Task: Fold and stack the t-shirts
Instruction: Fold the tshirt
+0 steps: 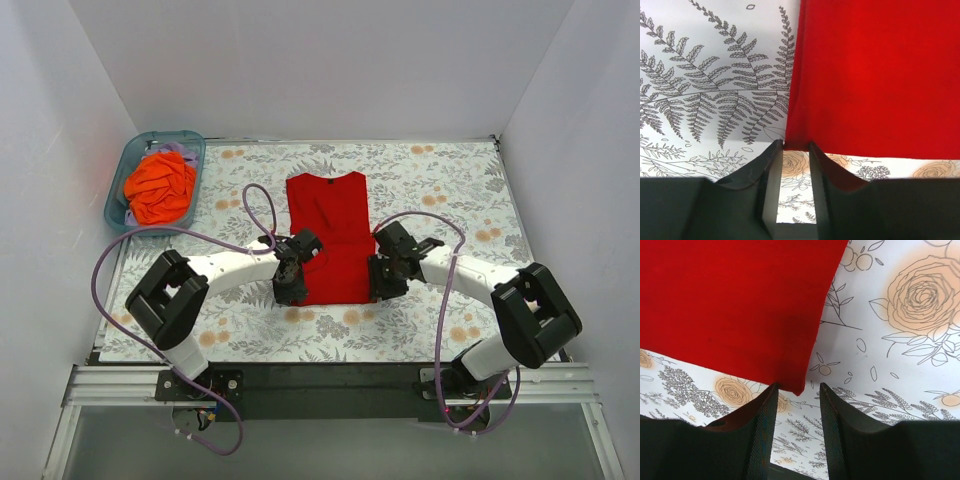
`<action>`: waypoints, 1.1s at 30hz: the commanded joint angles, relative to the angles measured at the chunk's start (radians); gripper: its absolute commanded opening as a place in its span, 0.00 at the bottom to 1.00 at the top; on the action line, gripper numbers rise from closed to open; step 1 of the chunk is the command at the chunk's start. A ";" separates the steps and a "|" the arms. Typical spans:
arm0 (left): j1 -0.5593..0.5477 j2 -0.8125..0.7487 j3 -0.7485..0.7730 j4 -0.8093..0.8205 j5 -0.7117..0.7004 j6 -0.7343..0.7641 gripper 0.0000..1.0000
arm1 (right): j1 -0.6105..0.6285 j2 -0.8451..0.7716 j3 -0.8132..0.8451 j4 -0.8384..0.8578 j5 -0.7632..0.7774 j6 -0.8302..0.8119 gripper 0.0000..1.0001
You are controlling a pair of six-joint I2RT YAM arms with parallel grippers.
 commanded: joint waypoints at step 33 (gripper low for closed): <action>-0.006 0.012 -0.031 -0.004 0.024 0.004 0.00 | 0.093 0.230 0.082 -0.164 0.100 0.006 0.01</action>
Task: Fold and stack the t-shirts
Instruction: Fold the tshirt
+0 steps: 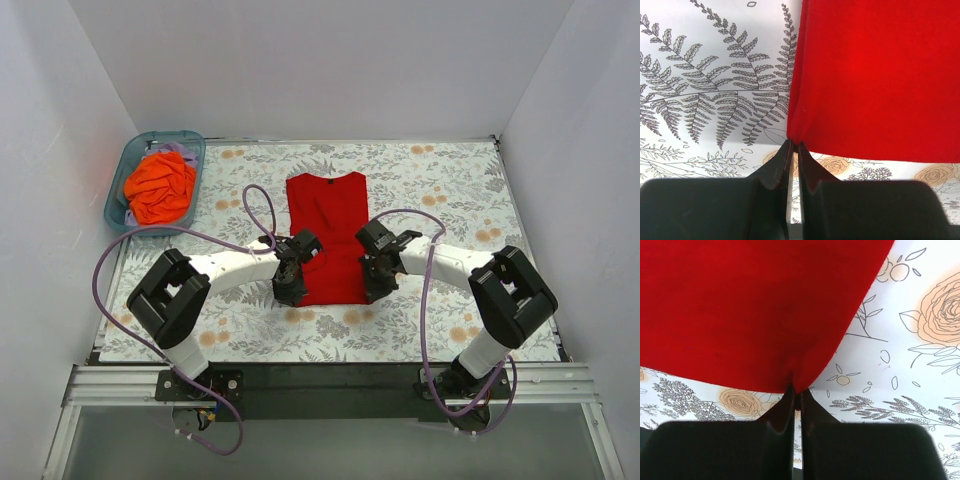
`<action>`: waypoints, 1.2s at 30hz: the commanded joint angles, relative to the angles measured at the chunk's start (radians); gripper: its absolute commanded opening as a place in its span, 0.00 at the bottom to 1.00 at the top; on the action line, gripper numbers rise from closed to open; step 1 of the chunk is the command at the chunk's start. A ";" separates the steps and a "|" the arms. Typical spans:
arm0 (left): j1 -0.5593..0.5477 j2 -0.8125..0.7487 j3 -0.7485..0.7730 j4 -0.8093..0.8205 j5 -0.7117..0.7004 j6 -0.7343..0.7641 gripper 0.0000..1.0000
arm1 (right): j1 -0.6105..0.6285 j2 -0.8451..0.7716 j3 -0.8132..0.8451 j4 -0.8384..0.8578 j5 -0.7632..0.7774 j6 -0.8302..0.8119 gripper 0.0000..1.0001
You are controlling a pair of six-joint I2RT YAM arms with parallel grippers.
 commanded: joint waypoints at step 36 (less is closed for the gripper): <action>0.167 -0.405 0.140 -0.297 0.258 0.063 0.00 | 0.001 -0.122 0.595 -0.652 -0.059 -0.258 0.01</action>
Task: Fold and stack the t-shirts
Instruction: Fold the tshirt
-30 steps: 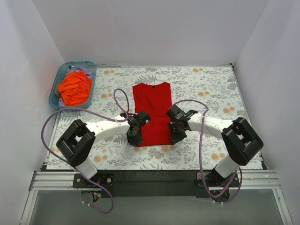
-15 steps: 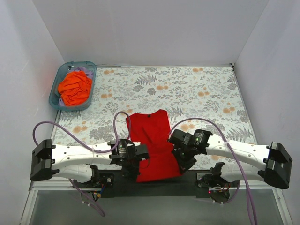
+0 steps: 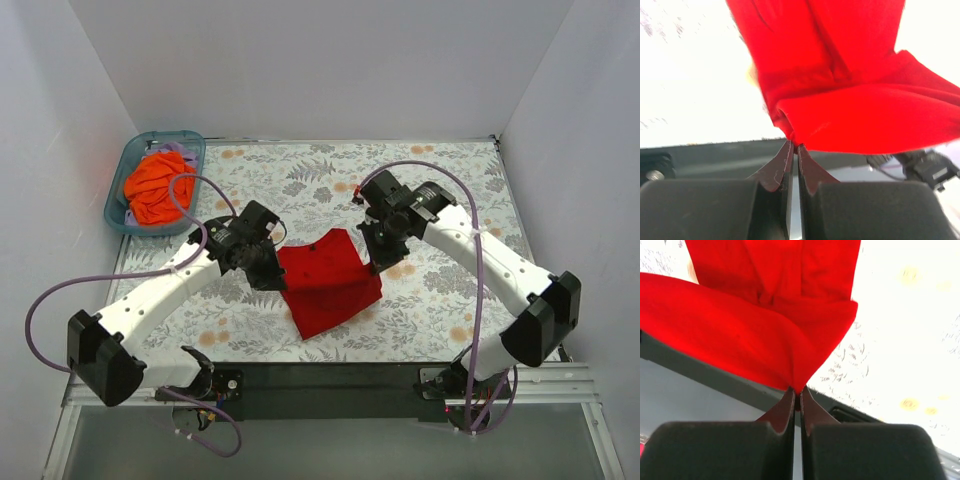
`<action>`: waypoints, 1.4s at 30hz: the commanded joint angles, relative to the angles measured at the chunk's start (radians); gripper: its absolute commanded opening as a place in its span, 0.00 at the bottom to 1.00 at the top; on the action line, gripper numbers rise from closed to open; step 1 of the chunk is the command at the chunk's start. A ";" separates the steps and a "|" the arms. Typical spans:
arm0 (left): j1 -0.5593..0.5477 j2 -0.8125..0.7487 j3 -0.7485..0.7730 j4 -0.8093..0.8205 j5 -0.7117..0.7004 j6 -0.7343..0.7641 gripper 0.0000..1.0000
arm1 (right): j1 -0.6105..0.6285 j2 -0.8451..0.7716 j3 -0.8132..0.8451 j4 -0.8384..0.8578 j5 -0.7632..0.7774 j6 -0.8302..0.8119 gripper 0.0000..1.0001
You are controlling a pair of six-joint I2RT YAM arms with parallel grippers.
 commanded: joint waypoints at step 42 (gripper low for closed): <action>0.390 0.365 -0.098 0.576 -0.185 0.249 0.00 | -0.223 0.661 0.335 0.437 -0.164 -0.314 0.01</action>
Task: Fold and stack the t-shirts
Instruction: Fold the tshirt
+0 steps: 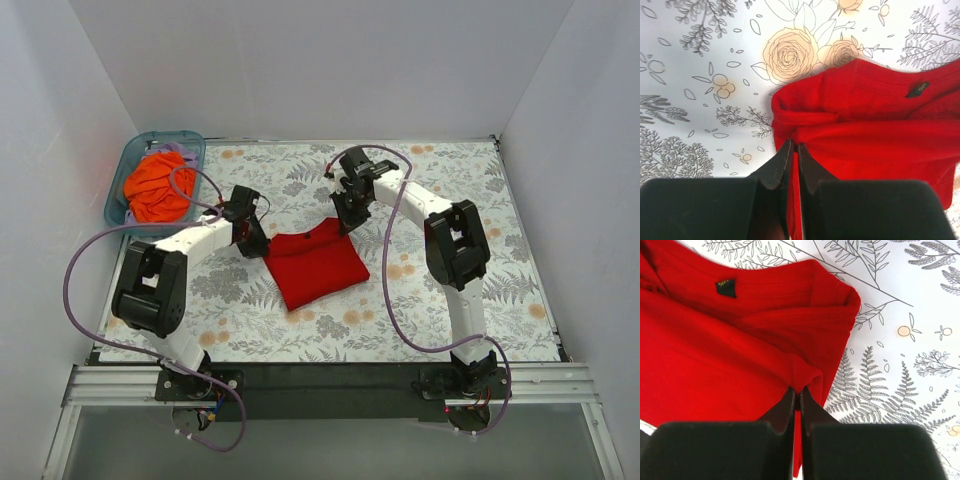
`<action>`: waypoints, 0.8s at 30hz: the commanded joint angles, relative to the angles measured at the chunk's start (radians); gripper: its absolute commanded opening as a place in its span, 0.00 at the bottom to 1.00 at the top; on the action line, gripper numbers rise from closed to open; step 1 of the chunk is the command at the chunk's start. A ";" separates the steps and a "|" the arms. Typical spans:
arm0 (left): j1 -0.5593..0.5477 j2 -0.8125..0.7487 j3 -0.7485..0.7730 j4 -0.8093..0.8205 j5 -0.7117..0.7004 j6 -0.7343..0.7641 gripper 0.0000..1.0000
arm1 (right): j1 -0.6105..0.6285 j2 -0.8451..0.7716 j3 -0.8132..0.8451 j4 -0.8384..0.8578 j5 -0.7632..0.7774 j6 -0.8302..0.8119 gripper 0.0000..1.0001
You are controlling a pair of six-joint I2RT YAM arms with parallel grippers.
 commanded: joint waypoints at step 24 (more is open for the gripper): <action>0.039 -0.098 -0.184 0.216 -0.116 -0.080 0.00 | -0.014 -0.175 -0.175 0.313 -0.029 0.043 0.28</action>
